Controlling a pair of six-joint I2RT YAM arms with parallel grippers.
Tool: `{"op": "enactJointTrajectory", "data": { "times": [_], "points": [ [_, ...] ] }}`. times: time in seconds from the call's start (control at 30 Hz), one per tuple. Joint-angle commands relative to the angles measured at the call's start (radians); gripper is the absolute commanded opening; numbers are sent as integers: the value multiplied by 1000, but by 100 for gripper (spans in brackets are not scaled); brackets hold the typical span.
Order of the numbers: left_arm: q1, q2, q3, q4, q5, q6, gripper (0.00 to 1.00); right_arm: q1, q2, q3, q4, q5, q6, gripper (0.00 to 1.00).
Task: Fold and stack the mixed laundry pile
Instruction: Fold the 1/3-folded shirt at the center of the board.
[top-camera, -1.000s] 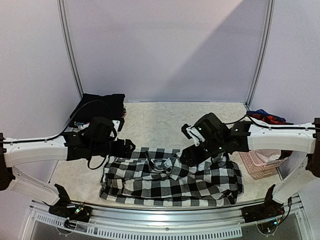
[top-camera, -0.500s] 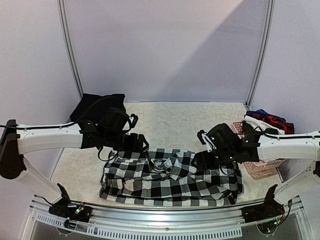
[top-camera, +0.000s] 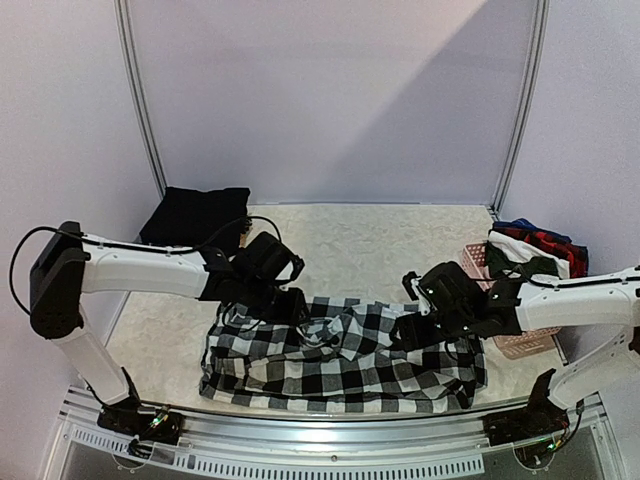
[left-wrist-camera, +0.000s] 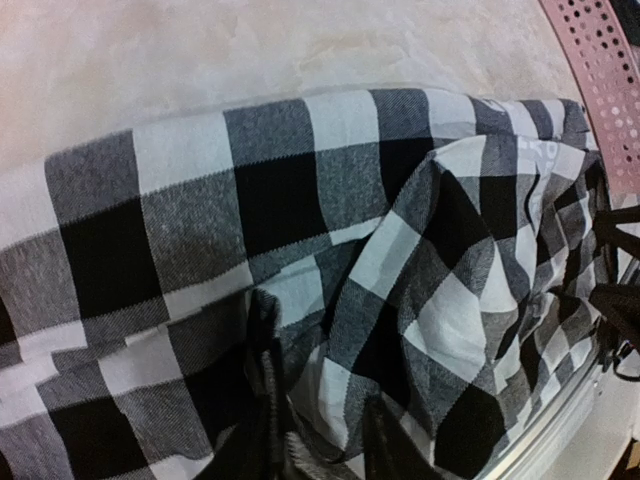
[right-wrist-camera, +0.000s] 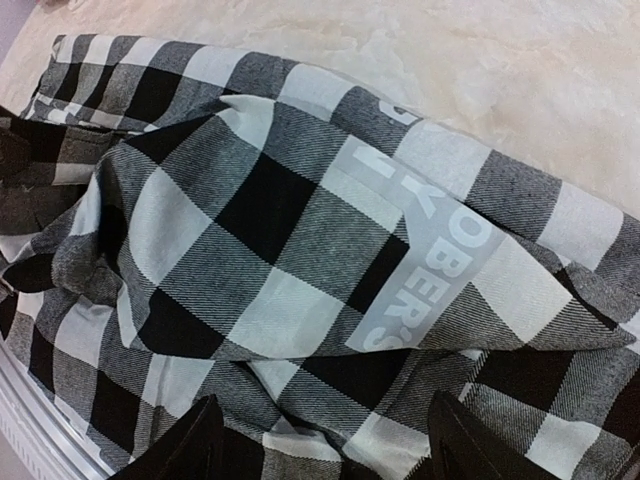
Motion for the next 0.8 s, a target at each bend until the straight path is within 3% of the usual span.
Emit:
{"op": "enactJointTrajectory", "data": {
  "times": [0.0,0.07,0.27,0.6,0.63,0.67,0.73,0.77],
  "points": [
    [-49,-13,37,-23,-46,-16,9,0,-50,-34,-10,65,32,70],
    [-69,-44,44,-35,-112,-5,0,-6,-62,-45,-11,70,47,70],
    [-108,-182,-11,56,-251,44,0,-15,-73,-67,-2,64,69,70],
    [-108,-348,-331,357,-529,92,2,-18,-62,-60,25,48,71,69],
    [-108,-351,-366,386,-559,91,7,-17,-57,-57,27,45,73,69],
    [-108,-354,-394,401,-589,79,19,-17,-50,-53,30,42,73,69],
    [-107,-367,-436,392,-656,28,53,-17,-38,-48,29,37,71,69],
    [-106,-381,-455,373,-692,-8,61,-18,-32,-46,29,35,70,69]
  ]
}}
